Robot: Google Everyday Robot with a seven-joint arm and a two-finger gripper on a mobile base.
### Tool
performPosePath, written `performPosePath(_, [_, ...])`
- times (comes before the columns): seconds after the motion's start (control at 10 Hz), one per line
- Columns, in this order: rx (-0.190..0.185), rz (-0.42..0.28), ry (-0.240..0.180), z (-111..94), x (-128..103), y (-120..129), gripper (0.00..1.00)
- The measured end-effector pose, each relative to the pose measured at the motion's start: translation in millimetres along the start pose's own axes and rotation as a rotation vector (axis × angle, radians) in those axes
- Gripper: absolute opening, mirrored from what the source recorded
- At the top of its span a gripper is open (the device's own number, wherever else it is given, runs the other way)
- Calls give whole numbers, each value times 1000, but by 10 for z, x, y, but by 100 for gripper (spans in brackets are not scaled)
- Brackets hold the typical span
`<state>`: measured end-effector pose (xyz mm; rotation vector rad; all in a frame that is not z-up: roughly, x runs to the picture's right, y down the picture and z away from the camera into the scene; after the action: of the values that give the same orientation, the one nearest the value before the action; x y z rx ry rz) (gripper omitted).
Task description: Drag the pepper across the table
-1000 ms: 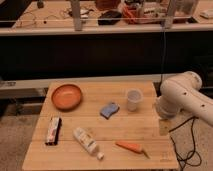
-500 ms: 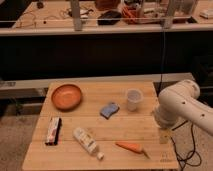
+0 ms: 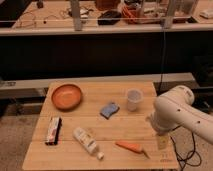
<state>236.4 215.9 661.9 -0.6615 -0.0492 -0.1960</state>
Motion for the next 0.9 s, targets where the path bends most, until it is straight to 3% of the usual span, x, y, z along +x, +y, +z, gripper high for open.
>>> performPosePath(0.9, [-3, -163, -8, 247, -157, 171, 80])
